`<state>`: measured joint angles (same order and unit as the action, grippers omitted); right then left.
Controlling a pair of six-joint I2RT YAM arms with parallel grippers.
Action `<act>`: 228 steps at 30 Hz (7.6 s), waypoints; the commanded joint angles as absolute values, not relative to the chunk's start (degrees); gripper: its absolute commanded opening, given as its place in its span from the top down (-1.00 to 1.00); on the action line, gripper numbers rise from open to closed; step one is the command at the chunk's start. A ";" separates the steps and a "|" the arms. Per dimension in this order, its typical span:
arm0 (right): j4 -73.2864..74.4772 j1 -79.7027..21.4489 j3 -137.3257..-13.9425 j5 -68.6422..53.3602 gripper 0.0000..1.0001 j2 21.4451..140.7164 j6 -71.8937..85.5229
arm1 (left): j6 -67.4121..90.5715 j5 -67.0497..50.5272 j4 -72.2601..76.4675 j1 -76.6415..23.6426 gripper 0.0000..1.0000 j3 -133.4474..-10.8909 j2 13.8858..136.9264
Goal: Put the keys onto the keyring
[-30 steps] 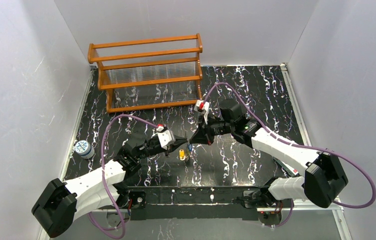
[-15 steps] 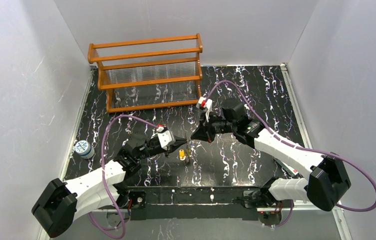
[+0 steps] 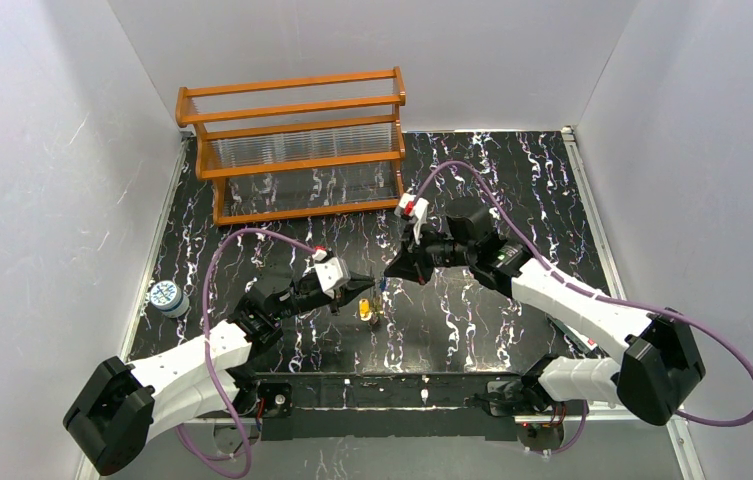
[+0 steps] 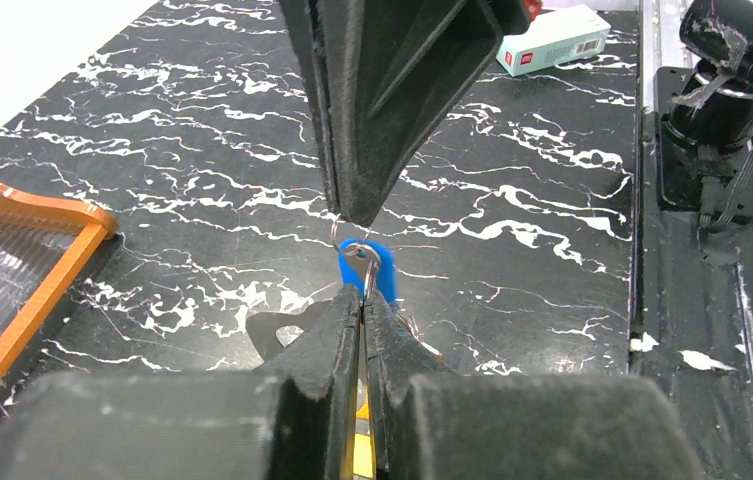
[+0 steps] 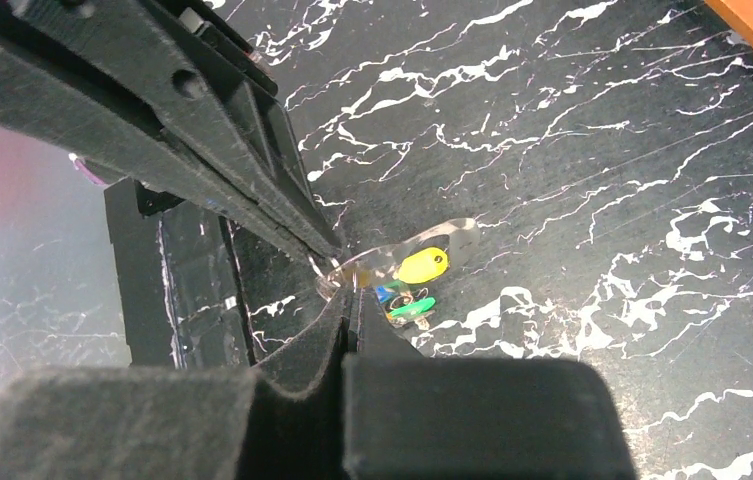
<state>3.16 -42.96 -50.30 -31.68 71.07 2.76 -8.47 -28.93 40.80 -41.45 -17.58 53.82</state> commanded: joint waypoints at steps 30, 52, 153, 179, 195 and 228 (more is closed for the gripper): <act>0.44 -46.56 -51.92 -28.14 0.97 70.62 0.09 | 6.14 -25.40 44.38 -41.79 1.00 -20.04 54.67; 0.96 -46.56 -49.50 -21.89 0.97 70.33 1.06 | 7.42 -25.79 44.84 -41.83 1.00 -19.96 53.90; -28.48 -55.19 -26.86 -13.77 -0.74 50.39 -13.59 | 3.45 -31.48 57.05 -41.84 1.00 -9.56 47.04; -31.76 -55.19 -27.90 -32.49 0.02 55.51 -23.73 | 2.15 -40.35 67.11 -42.35 1.00 -8.34 46.18; -33.49 -55.08 -28.45 -30.89 0.14 53.07 -22.59 | 2.72 -40.52 68.22 -42.62 1.00 -8.61 47.46; -1.58 -55.18 -44.45 -24.70 0.97 63.87 -26.02 | -3.37 -28.59 43.42 -42.78 0.08 -12.74 41.51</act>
<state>-10.79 -54.89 -38.52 -28.12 62.17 -25.04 2.11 -32.95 57.67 -42.52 -8.29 43.20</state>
